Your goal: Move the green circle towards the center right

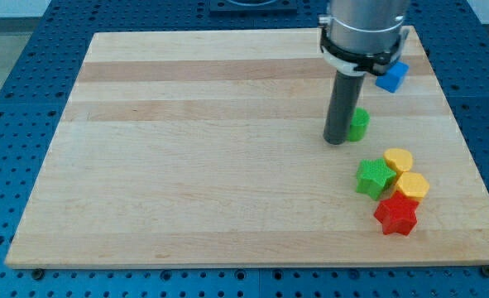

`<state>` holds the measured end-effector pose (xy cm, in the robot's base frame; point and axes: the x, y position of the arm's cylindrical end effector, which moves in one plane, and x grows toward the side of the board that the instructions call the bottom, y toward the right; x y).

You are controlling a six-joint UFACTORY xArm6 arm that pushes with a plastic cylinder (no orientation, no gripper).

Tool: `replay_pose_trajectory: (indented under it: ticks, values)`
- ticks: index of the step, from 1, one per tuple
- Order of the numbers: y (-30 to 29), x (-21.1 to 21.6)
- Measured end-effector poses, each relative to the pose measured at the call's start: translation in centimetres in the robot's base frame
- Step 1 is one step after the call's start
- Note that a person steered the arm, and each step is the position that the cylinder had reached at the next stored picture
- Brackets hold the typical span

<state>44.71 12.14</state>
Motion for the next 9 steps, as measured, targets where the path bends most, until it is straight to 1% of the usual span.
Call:
replay_pose_trajectory:
  ticks: [1, 3, 5, 8, 9]
  values:
    - [1.9, 0.0]
    - [2.1, -2.0]
    - [3.5, -2.5]
    - [3.6, -5.2]
    - [3.5, -5.2]
